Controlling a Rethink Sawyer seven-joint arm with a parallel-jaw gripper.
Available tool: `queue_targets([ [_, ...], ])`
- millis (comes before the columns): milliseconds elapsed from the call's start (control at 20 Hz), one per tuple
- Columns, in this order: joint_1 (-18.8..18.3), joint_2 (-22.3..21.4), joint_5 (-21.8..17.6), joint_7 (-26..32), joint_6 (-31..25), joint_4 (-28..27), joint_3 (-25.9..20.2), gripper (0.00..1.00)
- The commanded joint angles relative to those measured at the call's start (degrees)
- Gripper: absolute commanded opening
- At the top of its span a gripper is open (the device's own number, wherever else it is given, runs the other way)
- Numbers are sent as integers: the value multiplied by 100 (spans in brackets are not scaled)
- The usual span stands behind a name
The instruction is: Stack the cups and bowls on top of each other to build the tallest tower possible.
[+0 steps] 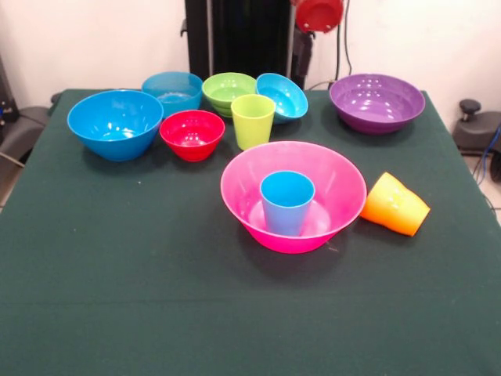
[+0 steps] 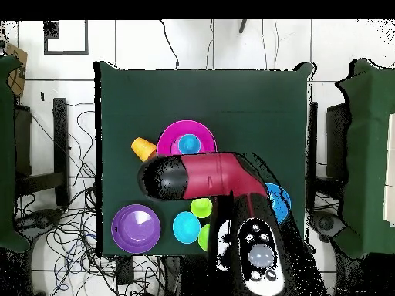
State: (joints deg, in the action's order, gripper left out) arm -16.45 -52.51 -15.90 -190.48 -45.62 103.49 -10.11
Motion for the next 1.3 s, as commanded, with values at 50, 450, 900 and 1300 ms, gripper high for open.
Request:
queue_targets([
  [50, -381, -190, -376, 2280, -444, 776, -629, 100],
  [450, -159, 36, -572, 2040, 38, 705, -428, 100],
  [900, -403, 123, -416, 2327, 213, 829, -486, 100],
  [1300, -900, -65, -772, 2860, 211, 918, -584, 100],
])
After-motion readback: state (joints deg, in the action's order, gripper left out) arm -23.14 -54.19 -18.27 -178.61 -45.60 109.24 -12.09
